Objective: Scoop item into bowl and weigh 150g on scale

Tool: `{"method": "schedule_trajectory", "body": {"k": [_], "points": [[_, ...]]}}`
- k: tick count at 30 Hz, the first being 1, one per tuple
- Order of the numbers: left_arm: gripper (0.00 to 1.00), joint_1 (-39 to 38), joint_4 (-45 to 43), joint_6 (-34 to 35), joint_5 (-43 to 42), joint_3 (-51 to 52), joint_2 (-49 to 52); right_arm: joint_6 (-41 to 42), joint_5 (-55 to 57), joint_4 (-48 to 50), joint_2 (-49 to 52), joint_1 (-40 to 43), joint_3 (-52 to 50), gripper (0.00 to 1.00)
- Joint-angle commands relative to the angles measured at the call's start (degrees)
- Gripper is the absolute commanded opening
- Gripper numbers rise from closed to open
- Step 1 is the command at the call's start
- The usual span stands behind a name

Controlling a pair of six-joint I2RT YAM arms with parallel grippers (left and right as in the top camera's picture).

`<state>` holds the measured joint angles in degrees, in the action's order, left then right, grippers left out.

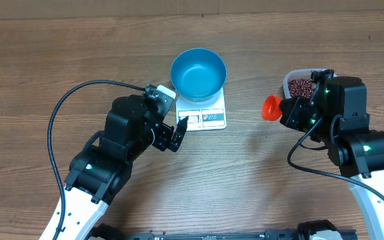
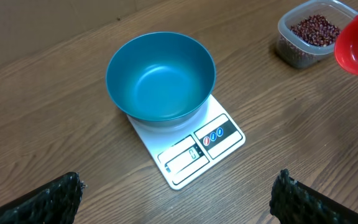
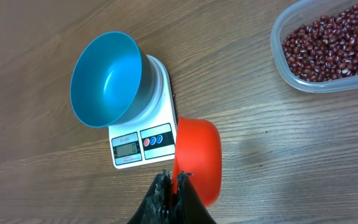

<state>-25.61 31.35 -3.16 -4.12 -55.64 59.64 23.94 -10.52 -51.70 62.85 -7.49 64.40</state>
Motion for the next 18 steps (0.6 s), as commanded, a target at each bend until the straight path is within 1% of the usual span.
{"method": "schedule_trajectory", "body": {"k": [1,18], "points": [[1.00,0.09,-0.04,0.57,-0.76,-1.25,-0.04,-0.02,-0.28,0.20,-0.39,0.37,1.29,0.04],[0.99,0.09,0.20,0.57,-0.35,-1.25,-0.02,-0.04,-0.31,0.11,-0.42,0.37,1.29,0.04]]}}
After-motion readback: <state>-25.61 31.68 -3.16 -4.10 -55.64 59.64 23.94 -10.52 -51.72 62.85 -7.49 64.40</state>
